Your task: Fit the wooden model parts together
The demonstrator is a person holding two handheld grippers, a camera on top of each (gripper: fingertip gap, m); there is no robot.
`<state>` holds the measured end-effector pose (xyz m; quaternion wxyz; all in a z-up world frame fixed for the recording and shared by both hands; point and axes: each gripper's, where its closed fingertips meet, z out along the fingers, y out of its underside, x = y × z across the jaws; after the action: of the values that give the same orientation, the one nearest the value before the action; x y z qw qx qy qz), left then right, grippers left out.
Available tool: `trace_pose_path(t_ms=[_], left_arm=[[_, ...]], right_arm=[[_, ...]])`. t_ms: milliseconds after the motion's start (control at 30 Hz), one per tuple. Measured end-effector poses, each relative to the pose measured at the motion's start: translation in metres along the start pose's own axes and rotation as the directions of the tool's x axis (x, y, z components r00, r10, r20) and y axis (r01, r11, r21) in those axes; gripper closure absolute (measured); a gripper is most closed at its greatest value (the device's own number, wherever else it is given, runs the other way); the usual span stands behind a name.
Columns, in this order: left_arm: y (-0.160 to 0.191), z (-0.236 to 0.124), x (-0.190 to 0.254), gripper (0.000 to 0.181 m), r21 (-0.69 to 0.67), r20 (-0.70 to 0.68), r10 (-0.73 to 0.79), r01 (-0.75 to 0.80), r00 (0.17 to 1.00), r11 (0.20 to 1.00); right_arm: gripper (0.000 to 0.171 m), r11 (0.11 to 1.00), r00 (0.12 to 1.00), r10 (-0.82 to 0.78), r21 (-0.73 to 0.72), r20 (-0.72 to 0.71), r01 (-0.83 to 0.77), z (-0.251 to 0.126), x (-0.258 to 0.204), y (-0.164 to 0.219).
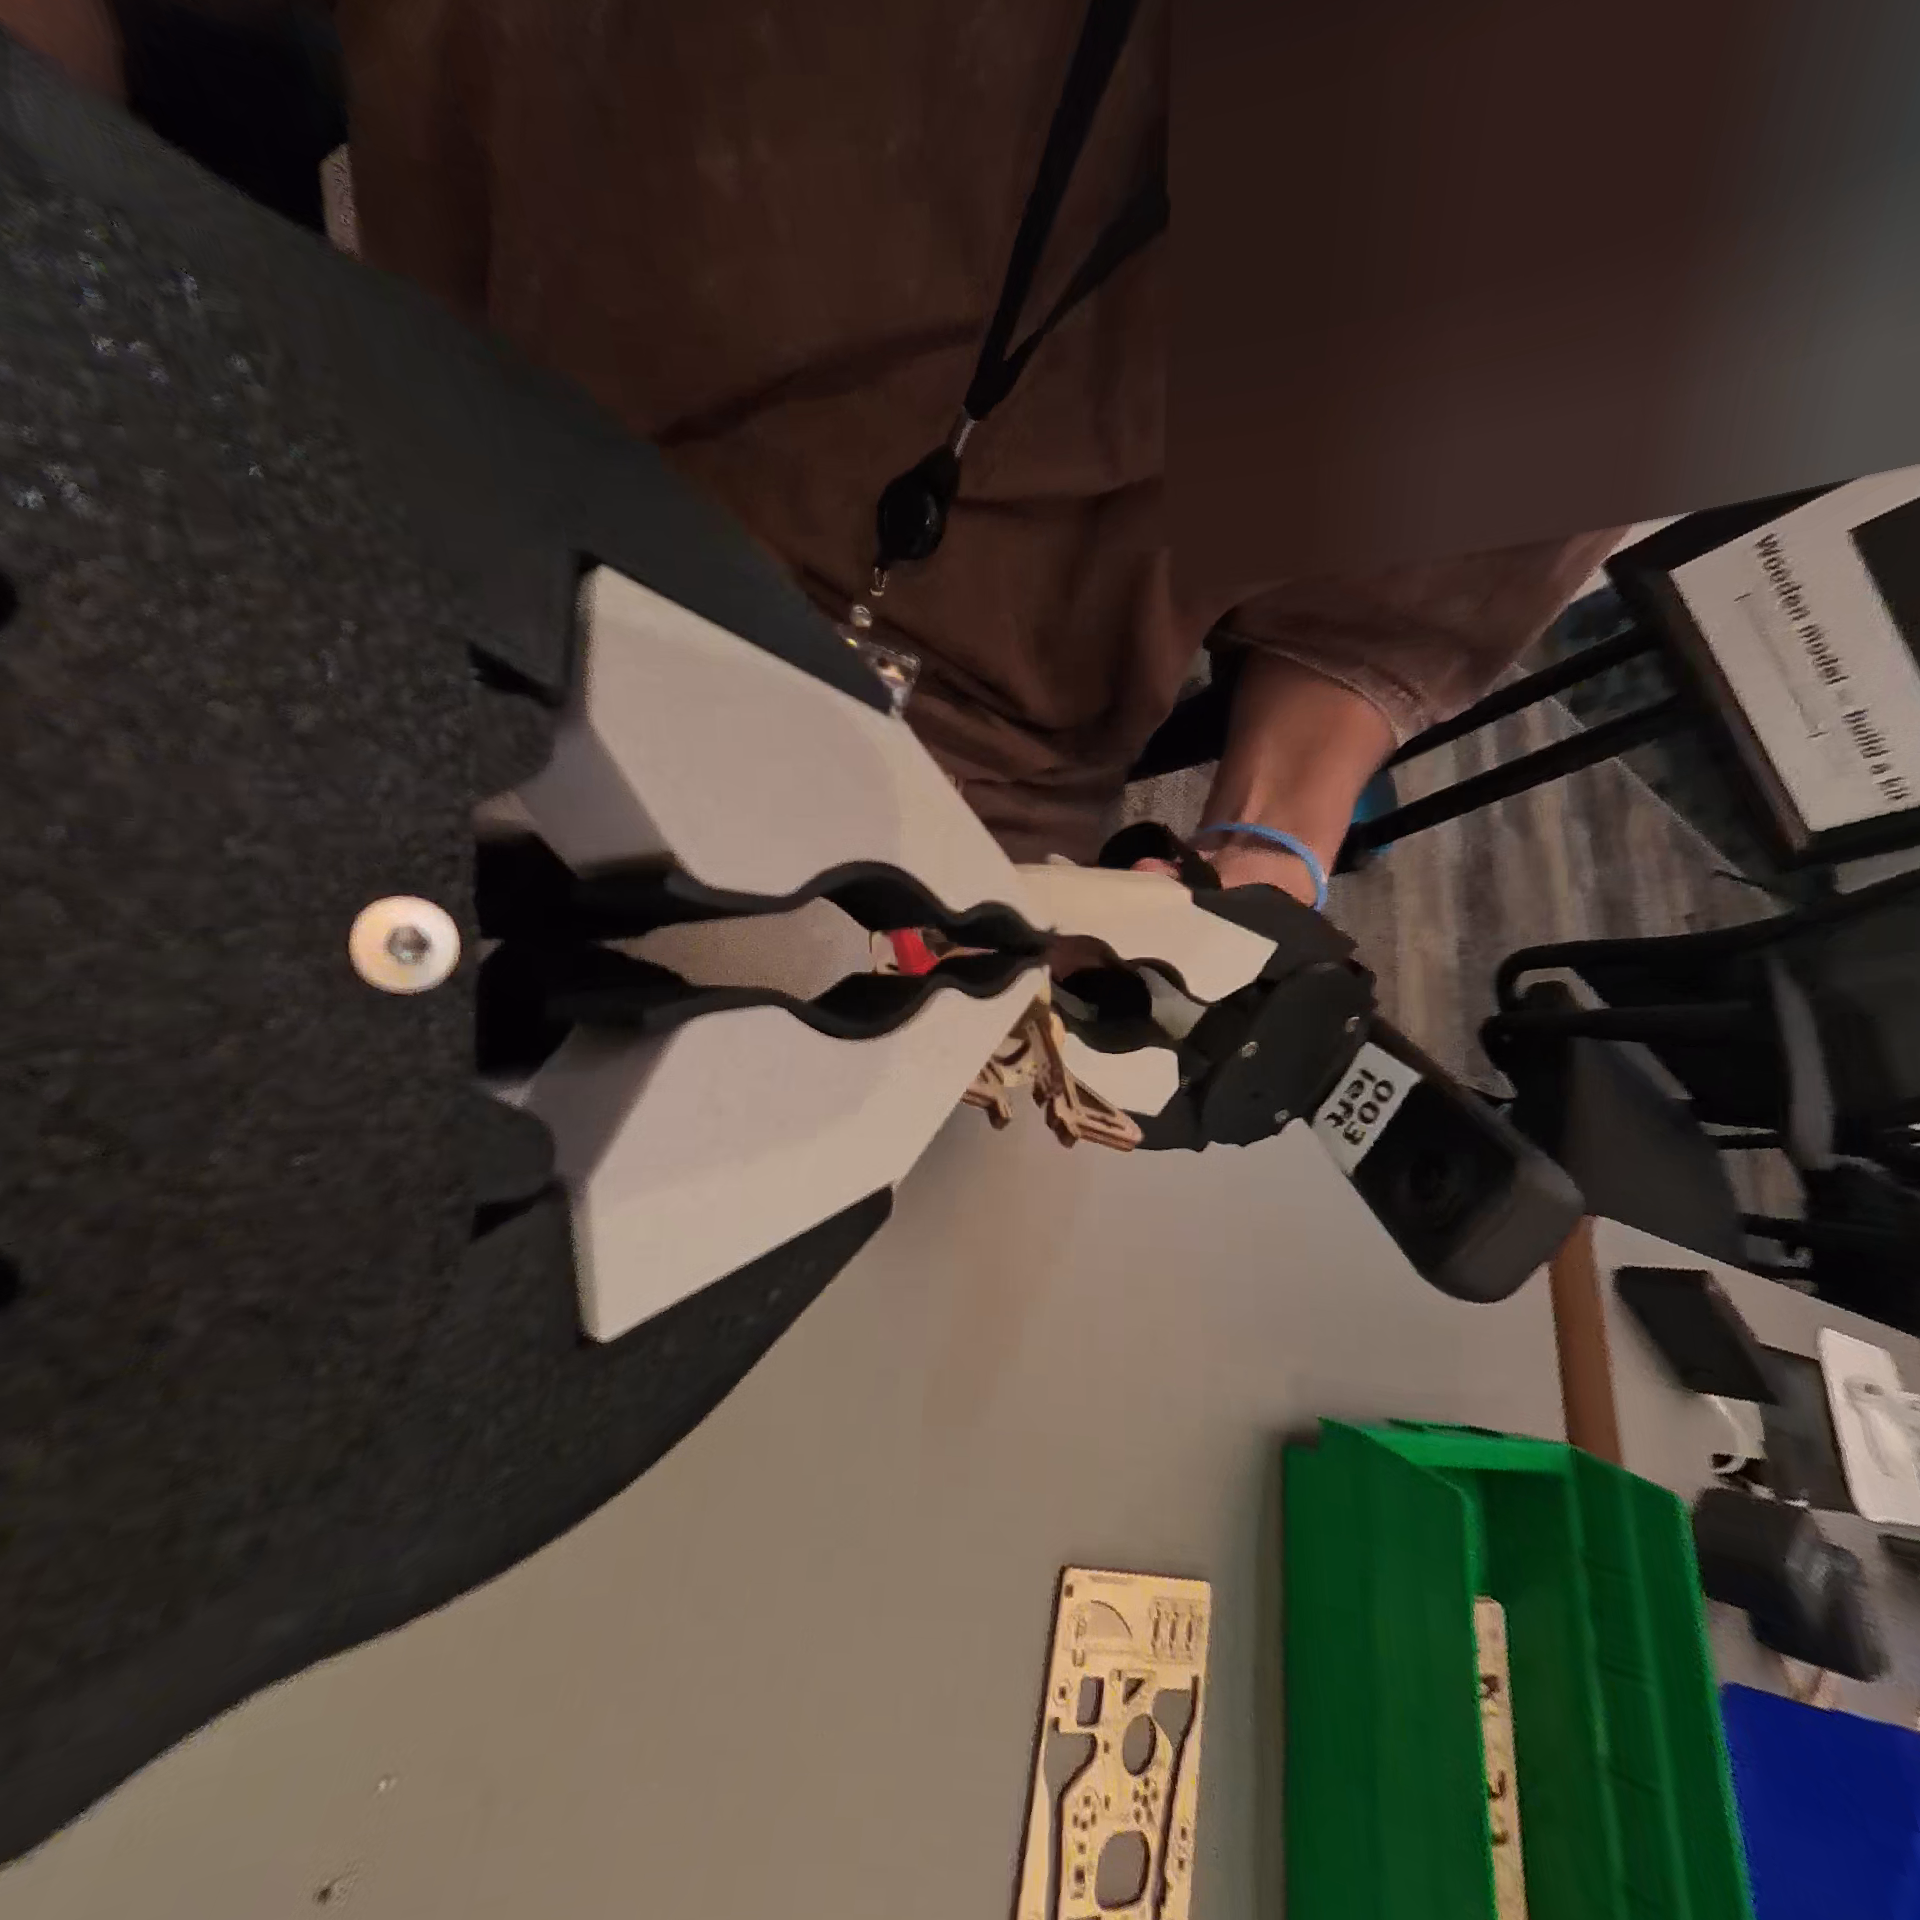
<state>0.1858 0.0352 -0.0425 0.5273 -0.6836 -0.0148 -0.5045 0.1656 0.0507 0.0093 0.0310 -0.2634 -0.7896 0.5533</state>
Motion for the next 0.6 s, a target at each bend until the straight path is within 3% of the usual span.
trace_pose_path(t_ms=[133, 200, 333, 400, 600], left_arm=[[-0.006, -0.003, 0.004, 0.159, 0.031, -0.040, -0.026, 0.027, 0.999, 0.999], [-0.012, -0.005, 0.014, 0.159, 0.066, -0.117, -0.062, 0.070, 0.991, 0.995], [-0.041, -0.020, 0.032, 0.159, 0.228, -0.274, -0.090, 0.155, 0.958, 0.961], [-0.048, -0.024, 0.032, 0.159, 0.278, -0.246, -0.041, 0.111, 0.968, 0.954], [-0.063, -0.033, 0.016, 0.159, 0.384, -0.007, 0.106, -0.095, 0.994, 0.918]], right_arm=[[0.169, 0.995, 0.985, -0.075, -0.083, -0.156, 0.063, 0.007, 0.014, 0.007], [0.161, 0.993, 0.981, -0.106, -0.072, -0.165, 0.095, 0.011, 0.009, -0.003], [0.137, 0.980, 0.953, -0.074, 0.158, -0.292, 0.125, -0.010, 0.020, -0.040], [0.115, 0.968, 0.958, 0.005, 0.242, -0.286, 0.067, -0.009, 0.025, -0.042], [0.111, 0.924, 0.946, 0.320, 0.238, -0.056, -0.299, 0.030, 0.029, -0.017]])
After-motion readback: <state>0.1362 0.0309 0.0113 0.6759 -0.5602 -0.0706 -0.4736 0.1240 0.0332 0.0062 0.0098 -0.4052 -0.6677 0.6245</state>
